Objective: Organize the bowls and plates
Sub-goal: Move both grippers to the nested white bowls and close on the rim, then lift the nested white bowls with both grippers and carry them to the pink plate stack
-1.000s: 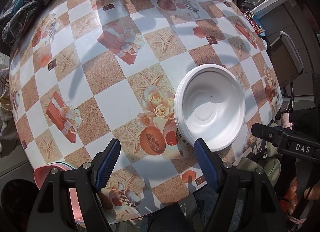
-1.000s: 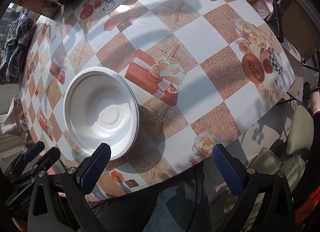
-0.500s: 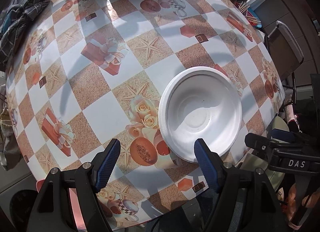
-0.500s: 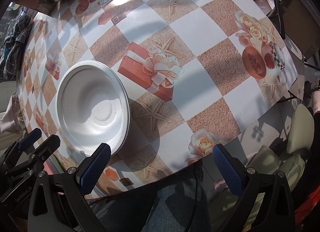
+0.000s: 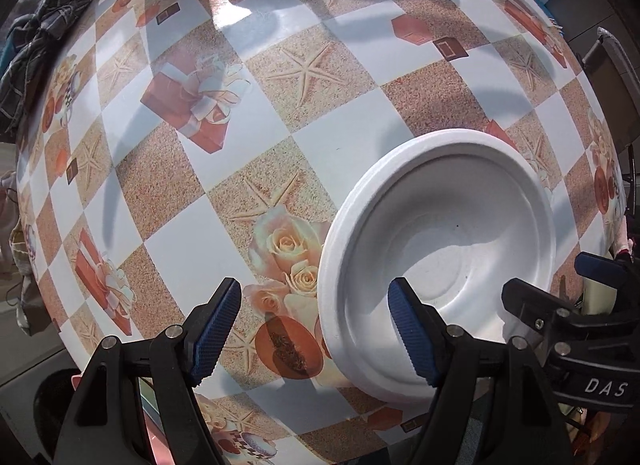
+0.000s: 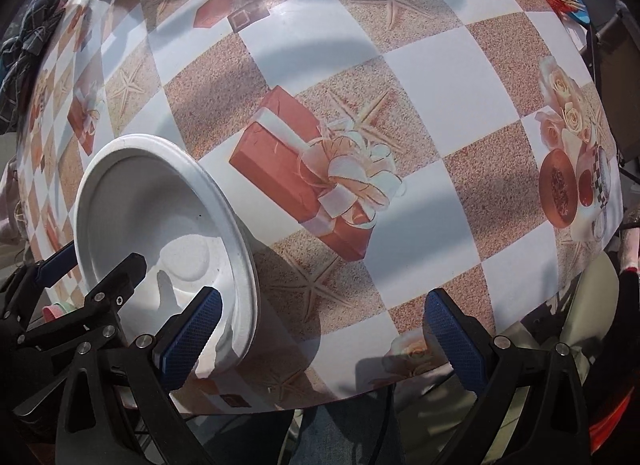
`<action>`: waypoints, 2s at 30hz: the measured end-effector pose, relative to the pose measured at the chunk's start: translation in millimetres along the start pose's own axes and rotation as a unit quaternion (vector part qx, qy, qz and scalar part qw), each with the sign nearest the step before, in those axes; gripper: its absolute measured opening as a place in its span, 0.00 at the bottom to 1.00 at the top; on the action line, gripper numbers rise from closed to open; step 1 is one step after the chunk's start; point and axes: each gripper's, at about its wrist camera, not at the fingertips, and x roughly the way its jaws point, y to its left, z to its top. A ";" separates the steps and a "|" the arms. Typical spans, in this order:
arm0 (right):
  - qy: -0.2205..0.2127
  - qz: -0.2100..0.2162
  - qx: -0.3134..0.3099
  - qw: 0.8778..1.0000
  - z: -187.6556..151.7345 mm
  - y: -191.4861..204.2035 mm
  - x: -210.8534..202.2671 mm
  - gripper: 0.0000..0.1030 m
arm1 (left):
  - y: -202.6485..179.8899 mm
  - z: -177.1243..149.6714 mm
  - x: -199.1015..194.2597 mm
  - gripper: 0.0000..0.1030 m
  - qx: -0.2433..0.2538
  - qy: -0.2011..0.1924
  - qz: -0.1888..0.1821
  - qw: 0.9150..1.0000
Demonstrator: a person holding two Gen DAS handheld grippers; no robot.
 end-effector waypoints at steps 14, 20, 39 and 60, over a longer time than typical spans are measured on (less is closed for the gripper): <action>0.010 -0.002 -0.050 0.999 33.0 9.2 11.0 1.00 | 3.9 8.5 21.1 0.97 -0.039 -0.009 -0.005 0.999; 0.009 -0.005 -0.045 0.999 33.9 3.7 14.2 1.00 | 16.6 4.6 27.7 1.00 -0.064 -0.010 -0.038 0.997; 0.022 -0.003 -0.035 0.999 45.1 -1.2 14.1 0.97 | 32.0 9.9 27.3 0.88 -0.102 -0.013 -0.052 0.993; 0.085 0.026 -0.138 0.986 -0.6 94.1 32.0 0.27 | 54.6 -45.4 16.2 0.36 -0.068 -0.012 -0.078 0.995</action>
